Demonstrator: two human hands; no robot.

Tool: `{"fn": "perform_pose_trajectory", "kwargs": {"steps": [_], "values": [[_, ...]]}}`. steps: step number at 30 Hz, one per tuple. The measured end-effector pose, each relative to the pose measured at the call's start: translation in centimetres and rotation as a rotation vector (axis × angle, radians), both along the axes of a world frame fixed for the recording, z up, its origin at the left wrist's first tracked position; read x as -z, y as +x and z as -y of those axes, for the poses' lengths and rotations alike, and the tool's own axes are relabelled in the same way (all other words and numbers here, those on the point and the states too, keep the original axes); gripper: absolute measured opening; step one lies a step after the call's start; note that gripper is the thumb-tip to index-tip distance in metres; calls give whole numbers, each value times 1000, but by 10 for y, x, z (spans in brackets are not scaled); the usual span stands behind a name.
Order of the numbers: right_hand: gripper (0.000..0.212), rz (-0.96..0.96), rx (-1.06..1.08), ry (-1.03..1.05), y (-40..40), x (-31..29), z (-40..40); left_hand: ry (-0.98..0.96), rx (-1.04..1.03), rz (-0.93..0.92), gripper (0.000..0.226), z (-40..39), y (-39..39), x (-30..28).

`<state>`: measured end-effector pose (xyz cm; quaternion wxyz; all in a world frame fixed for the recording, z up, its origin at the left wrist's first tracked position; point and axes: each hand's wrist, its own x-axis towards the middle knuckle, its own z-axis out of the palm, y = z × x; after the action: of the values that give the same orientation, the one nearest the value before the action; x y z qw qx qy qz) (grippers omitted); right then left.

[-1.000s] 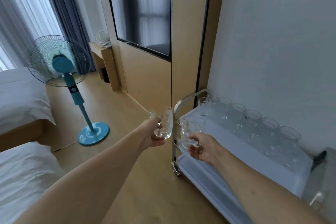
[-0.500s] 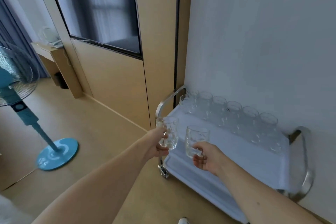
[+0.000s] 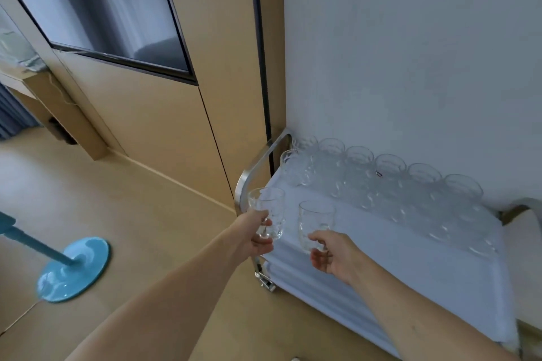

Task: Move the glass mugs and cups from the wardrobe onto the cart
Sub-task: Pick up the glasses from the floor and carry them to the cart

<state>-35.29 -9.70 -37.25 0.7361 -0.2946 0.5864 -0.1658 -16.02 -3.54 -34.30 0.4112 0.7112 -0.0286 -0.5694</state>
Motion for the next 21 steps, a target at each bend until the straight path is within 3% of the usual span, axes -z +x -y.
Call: {"fn": "perform_pose_trajectory", "kwargs": {"steps": [14,21], "values": [[11,-73,31,-50,28,62,57,25,-68,-133,27,84,30,76],[9,-44,127,-36,45,80,73,34,121,-138,26,107,43,101]]}}
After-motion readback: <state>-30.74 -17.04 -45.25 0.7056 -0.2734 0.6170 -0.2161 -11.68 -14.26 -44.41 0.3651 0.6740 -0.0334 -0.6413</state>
